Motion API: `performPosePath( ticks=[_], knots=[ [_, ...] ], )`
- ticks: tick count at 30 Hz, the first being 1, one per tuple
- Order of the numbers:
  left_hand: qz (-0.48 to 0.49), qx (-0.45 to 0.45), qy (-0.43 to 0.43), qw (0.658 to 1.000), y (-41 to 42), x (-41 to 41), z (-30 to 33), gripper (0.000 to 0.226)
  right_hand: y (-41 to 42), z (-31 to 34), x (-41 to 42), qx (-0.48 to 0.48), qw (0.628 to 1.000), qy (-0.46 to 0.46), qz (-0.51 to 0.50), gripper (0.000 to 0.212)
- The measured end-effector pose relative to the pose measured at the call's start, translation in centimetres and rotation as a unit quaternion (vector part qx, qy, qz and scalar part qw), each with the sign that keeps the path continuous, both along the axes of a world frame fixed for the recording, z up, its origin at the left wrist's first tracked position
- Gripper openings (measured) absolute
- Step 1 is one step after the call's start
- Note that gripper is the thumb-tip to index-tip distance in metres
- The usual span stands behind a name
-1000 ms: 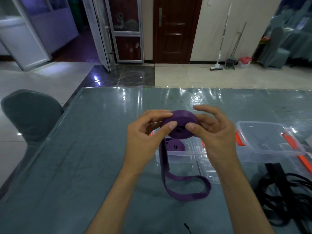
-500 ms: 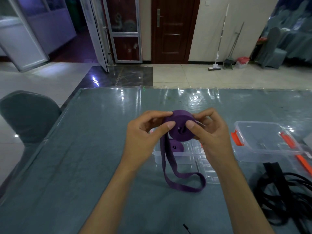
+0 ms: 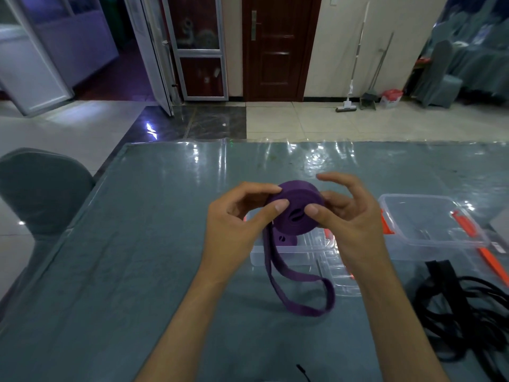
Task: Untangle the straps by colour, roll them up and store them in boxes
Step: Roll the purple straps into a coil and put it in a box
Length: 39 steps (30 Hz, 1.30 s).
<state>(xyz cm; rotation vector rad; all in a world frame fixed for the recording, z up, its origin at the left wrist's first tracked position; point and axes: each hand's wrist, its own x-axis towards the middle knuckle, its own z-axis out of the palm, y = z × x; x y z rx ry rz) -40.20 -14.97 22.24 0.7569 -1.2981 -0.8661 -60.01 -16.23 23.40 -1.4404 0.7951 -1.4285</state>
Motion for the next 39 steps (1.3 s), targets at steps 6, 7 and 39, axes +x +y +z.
performPosePath(
  ticks=[6, 7, 39],
  knots=[
    [-0.055, -0.011, -0.065, 0.996, -0.6, 1.6, 0.5, 0.035, 0.3, 0.4, 0.6, 0.008, 0.999, -0.041, 0.004, 0.03],
    [-0.049, -0.014, -0.066, 0.997, -0.7, 1.8, 0.5, 0.033, 0.3, 0.4, 0.6, 0.017, 0.999, -0.028, 0.011, 0.032],
    [-0.01, -0.028, -0.046, 0.998, -0.4, 0.8, 0.7, 0.025, 0.2, 0.2, 0.6, -0.003, 0.998, -0.067, 0.003, 0.031]
  ],
)
